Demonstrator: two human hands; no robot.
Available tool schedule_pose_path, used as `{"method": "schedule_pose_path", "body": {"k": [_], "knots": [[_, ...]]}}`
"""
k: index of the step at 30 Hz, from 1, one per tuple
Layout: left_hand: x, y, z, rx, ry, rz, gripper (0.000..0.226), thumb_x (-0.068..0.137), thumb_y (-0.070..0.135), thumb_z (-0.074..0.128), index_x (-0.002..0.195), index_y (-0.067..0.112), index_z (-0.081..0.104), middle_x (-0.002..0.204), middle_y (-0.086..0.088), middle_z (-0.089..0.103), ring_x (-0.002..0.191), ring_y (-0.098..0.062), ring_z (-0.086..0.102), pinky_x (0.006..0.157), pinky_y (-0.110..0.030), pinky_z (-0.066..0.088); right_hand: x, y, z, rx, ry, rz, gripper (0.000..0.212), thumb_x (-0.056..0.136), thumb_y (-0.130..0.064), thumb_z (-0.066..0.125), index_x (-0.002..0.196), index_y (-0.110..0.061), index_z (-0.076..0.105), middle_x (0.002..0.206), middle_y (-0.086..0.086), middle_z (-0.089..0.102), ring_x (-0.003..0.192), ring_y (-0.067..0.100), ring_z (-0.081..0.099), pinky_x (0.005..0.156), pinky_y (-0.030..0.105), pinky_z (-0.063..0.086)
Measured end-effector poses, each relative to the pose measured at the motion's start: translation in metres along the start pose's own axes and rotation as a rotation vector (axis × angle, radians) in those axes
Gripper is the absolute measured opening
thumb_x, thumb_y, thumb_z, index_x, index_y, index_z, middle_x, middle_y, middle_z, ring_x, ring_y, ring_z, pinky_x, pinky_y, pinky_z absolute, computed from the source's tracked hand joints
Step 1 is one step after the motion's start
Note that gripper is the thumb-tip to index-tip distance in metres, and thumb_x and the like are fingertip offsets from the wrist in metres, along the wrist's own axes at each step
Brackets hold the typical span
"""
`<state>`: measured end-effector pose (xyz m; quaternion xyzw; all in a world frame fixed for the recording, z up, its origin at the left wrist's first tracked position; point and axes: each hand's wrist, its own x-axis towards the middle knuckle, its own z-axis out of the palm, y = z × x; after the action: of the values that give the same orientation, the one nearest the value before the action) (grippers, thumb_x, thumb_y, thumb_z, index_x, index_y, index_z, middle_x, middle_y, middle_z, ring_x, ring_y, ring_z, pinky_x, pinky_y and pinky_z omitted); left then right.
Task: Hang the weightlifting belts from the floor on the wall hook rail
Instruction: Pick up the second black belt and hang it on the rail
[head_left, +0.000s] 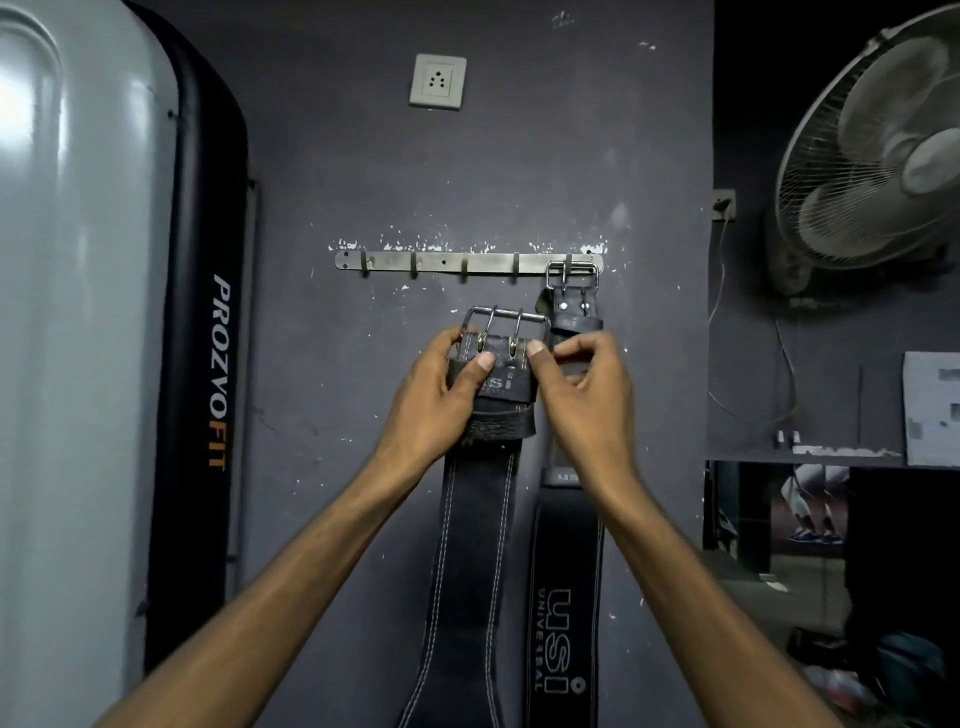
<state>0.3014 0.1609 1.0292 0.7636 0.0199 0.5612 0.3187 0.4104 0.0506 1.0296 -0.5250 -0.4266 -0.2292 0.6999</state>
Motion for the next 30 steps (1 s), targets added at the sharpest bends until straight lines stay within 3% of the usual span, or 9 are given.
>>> {"method": "schedule_pose_path", "body": {"k": [4,7,11,15,18,22,25,27,30], "knots": [[0.049,-0.016,0.026,0.058,0.058,0.040,0.054,0.090,0.054,0.052,0.135,0.025,0.055,0.121,0.005,0.072,0.110,-0.012,0.069,0.097,-0.045,0.055,0.046,0.033,0.015,0.021,0.004,-0.129,0.026,0.096,-0.042,0.061,0.110,-0.021,0.058,0.106,-0.006,0.064,0.095,0.011,0.063,0.079,0.029,0.053],[0.093,-0.033,0.043,0.136,0.096,0.055,0.061,0.089,0.060,0.048,0.138,0.024,0.053,0.125,0.003,0.070,0.115,-0.013,0.067,0.099,-0.044,0.054,0.085,0.053,0.024,0.078,-0.027,-0.164,0.021,0.102,-0.033,0.056,0.116,-0.019,0.060,0.104,-0.012,0.066,0.095,0.005,0.064,0.079,0.023,0.050],[0.148,-0.050,0.059,0.204,0.186,0.075,0.060,0.088,0.062,0.046,0.127,0.019,0.061,0.120,0.000,0.072,0.112,-0.018,0.068,0.099,-0.045,0.053,0.131,0.080,0.041,-0.053,-0.064,-0.267,0.046,0.100,-0.047,0.050,0.140,-0.025,0.054,0.112,-0.006,0.068,0.089,0.007,0.065,0.082,0.036,0.056],[0.198,-0.060,0.072,0.227,0.198,0.077,0.054,0.083,0.058,0.048,0.118,0.022,0.066,0.109,0.005,0.076,0.104,-0.016,0.071,0.096,-0.045,0.054,0.172,0.097,0.060,-0.224,-0.096,-0.314,0.058,0.101,-0.047,0.038,0.154,-0.024,0.040,0.131,0.004,0.066,0.112,0.023,0.064,0.092,0.041,0.053],[0.226,-0.066,0.078,0.333,0.209,0.015,0.058,0.081,0.061,0.044,0.111,0.018,0.067,0.102,-0.002,0.076,0.096,-0.024,0.071,0.089,-0.047,0.056,0.201,0.099,0.067,-0.358,-0.154,-0.286,0.051,0.104,-0.037,0.039,0.147,-0.010,0.046,0.127,0.012,0.067,0.115,0.033,0.063,0.083,0.036,0.044],[0.240,-0.078,0.084,0.412,0.203,-0.107,0.045,0.090,0.045,0.051,0.102,0.005,0.067,0.103,-0.026,0.071,0.100,-0.043,0.066,0.086,-0.048,0.054,0.215,0.103,0.075,-0.484,-0.244,-0.290,0.036,0.102,-0.029,0.044,0.121,-0.003,0.060,0.109,0.013,0.069,0.106,0.037,0.065,0.072,0.035,0.036],[0.236,-0.094,0.086,0.516,0.188,-0.144,0.044,0.093,0.043,0.050,0.108,0.004,0.064,0.106,-0.021,0.071,0.101,-0.038,0.065,0.088,-0.045,0.053,0.207,0.107,0.079,-0.625,-0.239,-0.368,0.030,0.099,-0.026,0.047,0.110,-0.003,0.062,0.111,0.018,0.070,0.103,0.038,0.067,0.071,0.037,0.039],[0.230,-0.105,0.086,0.541,0.159,-0.138,0.052,0.086,0.050,0.046,0.112,0.008,0.064,0.106,-0.016,0.072,0.101,-0.036,0.066,0.090,-0.046,0.053,0.197,0.112,0.081,-0.688,-0.230,-0.418,0.030,0.098,-0.025,0.046,0.112,-0.003,0.062,0.113,0.017,0.070,0.102,0.037,0.068,0.079,0.039,0.045],[0.223,-0.115,0.084,0.527,0.130,-0.126,0.058,0.082,0.058,0.041,0.117,0.015,0.061,0.108,-0.011,0.073,0.103,-0.034,0.067,0.092,-0.049,0.053,0.184,0.117,0.083,-0.687,-0.215,-0.415,0.032,0.096,-0.023,0.050,0.121,-0.004,0.053,0.113,0.017,0.069,0.101,0.036,0.067,0.075,0.039,0.043]]}}
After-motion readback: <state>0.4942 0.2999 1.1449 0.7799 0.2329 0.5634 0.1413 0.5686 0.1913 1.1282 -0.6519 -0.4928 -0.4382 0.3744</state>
